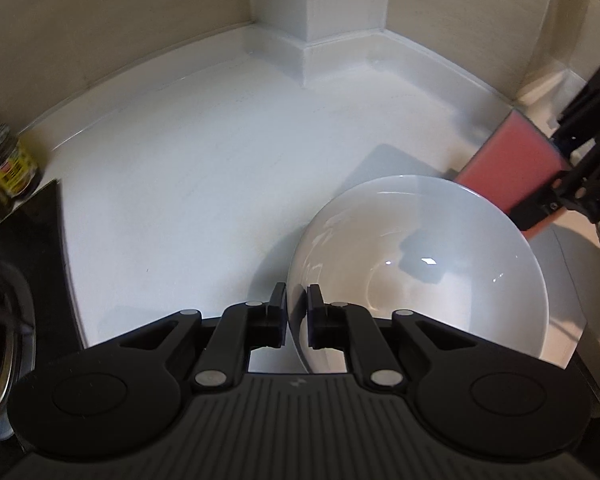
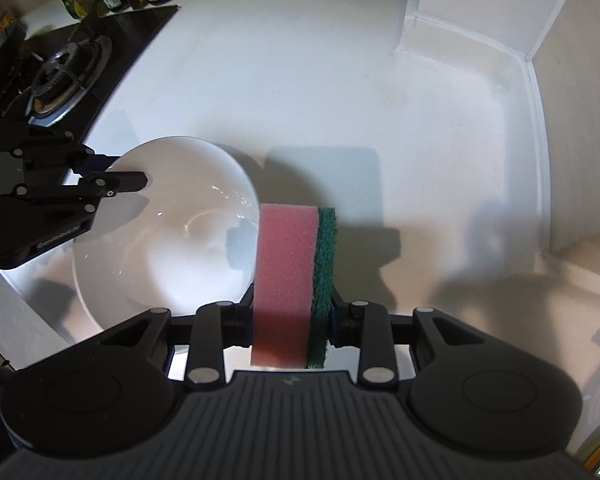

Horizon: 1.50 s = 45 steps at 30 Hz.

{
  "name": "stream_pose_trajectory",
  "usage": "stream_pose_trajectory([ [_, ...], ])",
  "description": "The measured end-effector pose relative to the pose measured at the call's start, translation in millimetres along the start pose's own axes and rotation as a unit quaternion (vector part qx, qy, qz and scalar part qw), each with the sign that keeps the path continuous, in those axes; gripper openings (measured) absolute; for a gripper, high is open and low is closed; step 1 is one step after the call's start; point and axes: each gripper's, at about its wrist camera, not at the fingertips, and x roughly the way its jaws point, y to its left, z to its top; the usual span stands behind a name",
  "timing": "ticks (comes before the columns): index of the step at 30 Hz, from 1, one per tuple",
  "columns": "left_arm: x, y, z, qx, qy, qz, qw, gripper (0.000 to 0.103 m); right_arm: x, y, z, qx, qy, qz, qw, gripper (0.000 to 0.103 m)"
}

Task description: Clean bowl

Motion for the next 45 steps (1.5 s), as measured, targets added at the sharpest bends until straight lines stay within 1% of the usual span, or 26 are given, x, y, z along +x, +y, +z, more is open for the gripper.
stream_pose_trajectory([
  [4, 8, -5, 12, 0.044, -0.002, -0.009, 0.9990, 0.011, -2, 2, 10, -0.029, 0.001, -0.014, 0.999, 0.028],
  [5, 9, -6, 14, 0.048, -0.002, -0.011, 0.9988, 0.012, -3, 2, 12, -0.036, -0.001, -0.018, 0.999, 0.028],
  [7, 11, -7, 17, 0.037, 0.000, -0.011, 0.9993, 0.013, -5, 2, 15, -0.042, -0.002, -0.016, 0.999, 0.028],
  [9, 9, -9, 13, 0.013, 0.002, 0.002, 0.9999, 0.014, -7, 1, 17, -0.040, -0.003, -0.008, 0.999, 0.028],
  [11, 2, -10, 4, -0.029, 0.003, 0.016, 0.9995, 0.013, -8, 2, 16, -0.045, -0.002, -0.004, 0.999, 0.028],
  [13, -6, -11, -8, -0.078, 0.001, 0.027, 0.9966, 0.013, -7, 4, 14, -0.047, -0.001, 0.001, 0.999, 0.028],
  [17, -13, -10, -23, -0.129, -0.011, 0.040, 0.9908, 0.013, -6, 7, 11, -0.050, -0.003, 0.010, 0.999, 0.028],
  [20, -9, -10, -20, -0.115, -0.008, 0.041, 0.9924, 0.012, -6, 9, 10, -0.056, -0.001, 0.007, 0.998, 0.028],
  [22, -3, -11, -13, -0.091, -0.006, 0.041, 0.9950, 0.010, -7, 10, 11, -0.067, 0.002, 0.000, 0.998, 0.028],
  [24, 4, -11, -5, -0.062, -0.007, 0.033, 0.9975, 0.011, -7, 11, 12, -0.078, 0.003, -0.009, 0.997, 0.028],
  [27, 13, -11, 6, -0.004, -0.014, 0.018, 0.9997, 0.013, -6, 11, 16, -0.095, 0.003, -0.022, 0.995, 0.028],
  [29, 16, -10, 12, 0.011, -0.017, 0.012, 0.9997, 0.014, -6, 10, 19, -0.100, 0.002, -0.026, 0.995, 0.028],
  [30, 18, -9, 14, 0.010, -0.016, 0.009, 0.9998, 0.015, -5, 8, 21, -0.100, 0.002, -0.025, 0.995, 0.028],
  [32, 18, -7, 15, -0.026, -0.010, 0.019, 0.9994, 0.019, -5, 4, 26, -0.098, 0.002, -0.020, 0.995, 0.028],
  [33, 14, -8, 13, -0.048, -0.007, 0.032, 0.9983, 0.019, -5, 4, 27, -0.097, 0.000, -0.017, 0.995, 0.028],
  [35, 4, -12, 4, -0.091, -0.002, 0.057, 0.9942, 0.019, -6, 3, 28, -0.095, -0.004, -0.014, 0.995, 0.028],
  [38, -9, -18, -17, -0.153, 0.003, 0.074, 0.9855, 0.020, -7, 1, 27, -0.089, -0.008, -0.010, 0.996, 0.028],
  [40, -12, -23, -26, -0.168, -0.004, 0.081, 0.9825, 0.021, -7, 0, 27, -0.087, -0.011, -0.006, 0.996, 0.028],
  [42, -10, -25, -29, -0.175, 0.001, 0.073, 0.9819, 0.019, -7, -1, 26, -0.085, -0.012, -0.001, 0.996, 0.028],
  [43, -9, -24, -28, -0.167, 0.005, 0.069, 0.9835, 0.015, -7, -2, 26, -0.084, -0.011, 0.001, 0.996, 0.028],
  [45, -6, -22, -24, -0.137, 0.010, 0.064, 0.9884, 0.013, -5, -3, 26, -0.084, -0.008, 0.003, 0.996, 0.028],
])
